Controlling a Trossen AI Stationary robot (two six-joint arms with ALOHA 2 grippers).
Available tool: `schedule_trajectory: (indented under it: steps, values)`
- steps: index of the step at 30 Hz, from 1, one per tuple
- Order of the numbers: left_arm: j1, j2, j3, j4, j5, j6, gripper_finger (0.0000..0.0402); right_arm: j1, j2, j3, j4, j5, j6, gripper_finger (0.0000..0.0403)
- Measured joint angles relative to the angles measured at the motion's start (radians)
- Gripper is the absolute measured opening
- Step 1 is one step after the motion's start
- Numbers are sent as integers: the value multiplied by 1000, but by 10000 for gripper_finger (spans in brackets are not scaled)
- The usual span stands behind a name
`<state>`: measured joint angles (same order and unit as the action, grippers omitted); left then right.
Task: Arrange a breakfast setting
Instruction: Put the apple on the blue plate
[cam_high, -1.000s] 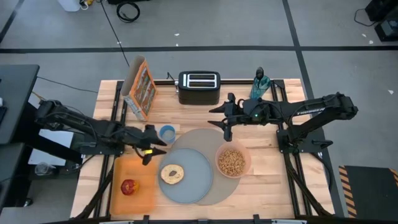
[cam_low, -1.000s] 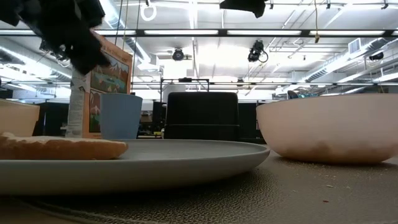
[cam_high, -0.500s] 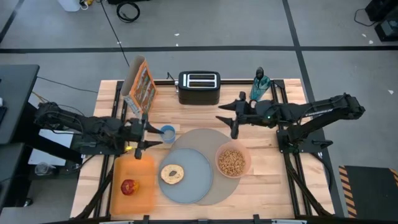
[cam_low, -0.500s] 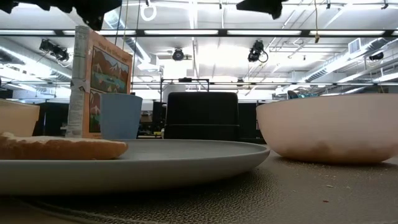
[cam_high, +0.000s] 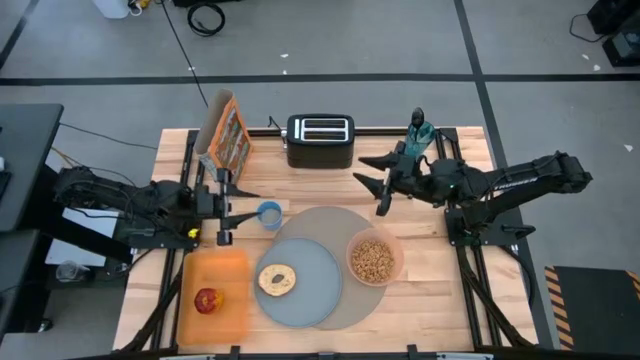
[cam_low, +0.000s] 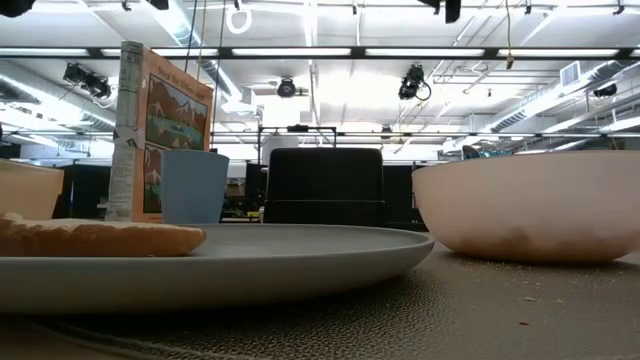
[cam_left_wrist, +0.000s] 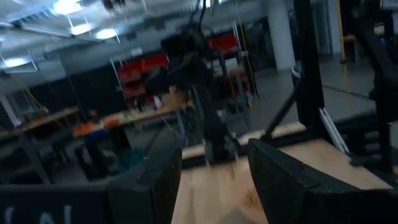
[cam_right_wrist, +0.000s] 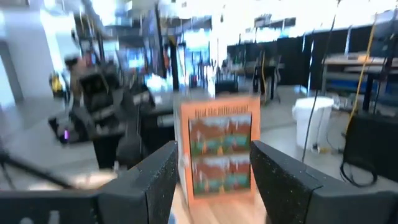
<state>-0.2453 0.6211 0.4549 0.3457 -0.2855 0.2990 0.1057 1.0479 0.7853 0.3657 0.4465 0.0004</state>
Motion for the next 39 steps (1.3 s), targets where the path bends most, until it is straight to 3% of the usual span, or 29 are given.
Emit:
schedule_trajectory:
  steps: [7,18,39]
  values:
    - [0,1,0,38,1,-8,192,-34,34,2,164,-2,36,208]
    - [0,1,0,-43,2,-137,192,-60,70,2,187,120,94,208]
    - [0,1,0,-37,2,-139,192,-106,207,2,331,167,158,208]
